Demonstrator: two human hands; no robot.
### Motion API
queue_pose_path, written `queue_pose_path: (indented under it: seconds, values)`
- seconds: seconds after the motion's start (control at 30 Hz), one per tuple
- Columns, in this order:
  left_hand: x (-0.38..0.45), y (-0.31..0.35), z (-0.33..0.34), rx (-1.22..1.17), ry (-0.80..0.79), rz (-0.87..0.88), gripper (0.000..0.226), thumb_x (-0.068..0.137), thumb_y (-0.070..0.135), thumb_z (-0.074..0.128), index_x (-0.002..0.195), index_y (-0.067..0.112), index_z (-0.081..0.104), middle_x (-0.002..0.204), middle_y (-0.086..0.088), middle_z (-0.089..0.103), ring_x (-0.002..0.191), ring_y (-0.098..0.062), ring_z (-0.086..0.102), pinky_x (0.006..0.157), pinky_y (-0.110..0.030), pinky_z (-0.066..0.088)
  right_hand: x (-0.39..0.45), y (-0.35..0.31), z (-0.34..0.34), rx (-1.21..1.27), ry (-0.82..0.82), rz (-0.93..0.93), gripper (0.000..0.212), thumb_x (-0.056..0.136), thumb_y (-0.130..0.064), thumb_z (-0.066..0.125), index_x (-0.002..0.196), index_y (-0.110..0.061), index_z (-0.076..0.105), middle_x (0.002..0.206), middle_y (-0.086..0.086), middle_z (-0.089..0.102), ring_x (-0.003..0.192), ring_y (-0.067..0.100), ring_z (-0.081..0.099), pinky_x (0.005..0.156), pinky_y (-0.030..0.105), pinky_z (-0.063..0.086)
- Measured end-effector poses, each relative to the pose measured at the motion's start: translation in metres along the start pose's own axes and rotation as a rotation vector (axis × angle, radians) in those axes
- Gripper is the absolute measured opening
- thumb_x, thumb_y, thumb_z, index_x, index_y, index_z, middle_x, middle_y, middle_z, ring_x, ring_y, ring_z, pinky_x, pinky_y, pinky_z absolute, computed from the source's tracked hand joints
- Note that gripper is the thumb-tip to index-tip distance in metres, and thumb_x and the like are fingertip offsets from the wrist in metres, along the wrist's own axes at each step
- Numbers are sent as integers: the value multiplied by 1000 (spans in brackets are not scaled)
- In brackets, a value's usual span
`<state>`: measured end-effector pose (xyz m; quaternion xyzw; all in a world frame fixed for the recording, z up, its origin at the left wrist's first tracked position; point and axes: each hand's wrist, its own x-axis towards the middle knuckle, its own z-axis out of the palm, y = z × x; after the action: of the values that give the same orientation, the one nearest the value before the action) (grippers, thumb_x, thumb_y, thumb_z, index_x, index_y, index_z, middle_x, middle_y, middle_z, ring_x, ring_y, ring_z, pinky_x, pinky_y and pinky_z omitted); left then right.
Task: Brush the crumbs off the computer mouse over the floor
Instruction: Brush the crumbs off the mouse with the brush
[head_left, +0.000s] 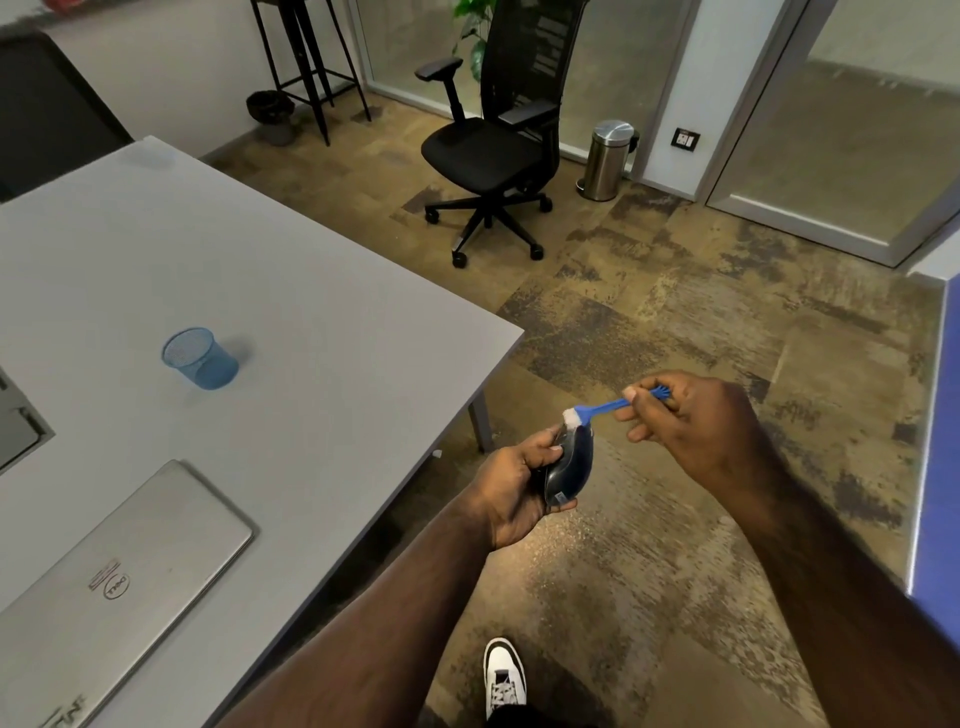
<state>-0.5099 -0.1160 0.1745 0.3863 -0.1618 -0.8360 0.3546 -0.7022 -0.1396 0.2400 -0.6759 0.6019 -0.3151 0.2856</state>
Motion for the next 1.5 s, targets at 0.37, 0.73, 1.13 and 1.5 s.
queue_pose_path:
  seconds: [0.37,0.73,1.13,1.5]
  values:
    - [-4,-1,4,-13,-11,1,43,96,6,33,129,20,56,105,-10,58,80,-19,54,69,-33,41,4,5,-5,-14,32,53,17,95,-25,60,94,-14,73,72,-7,76,59,3,73,63,33,62]
    - [0,2,-6,-113,-8,8,43,95,13,34,133,20,55,121,-15,61,93,-30,62,80,-45,49,-11,10,-12,-6,29,-39,18,93,-24,61,100,-13,74,72,-11,75,60,0,72,59,27,61]
    - [-2,0,-5,-139,26,-35,50,94,35,44,127,-1,56,110,-24,65,92,-35,65,74,-41,58,-21,6,-11,83,-122,-170,11,91,-17,67,91,-26,73,76,-10,78,59,4,73,59,34,62]
    - [-1,1,-9,-248,-46,-34,58,98,38,30,123,-6,56,107,-28,63,81,-35,66,70,-39,60,-20,-2,-8,129,-179,-261,19,93,-18,66,93,-37,70,83,-17,77,61,3,73,58,27,61]
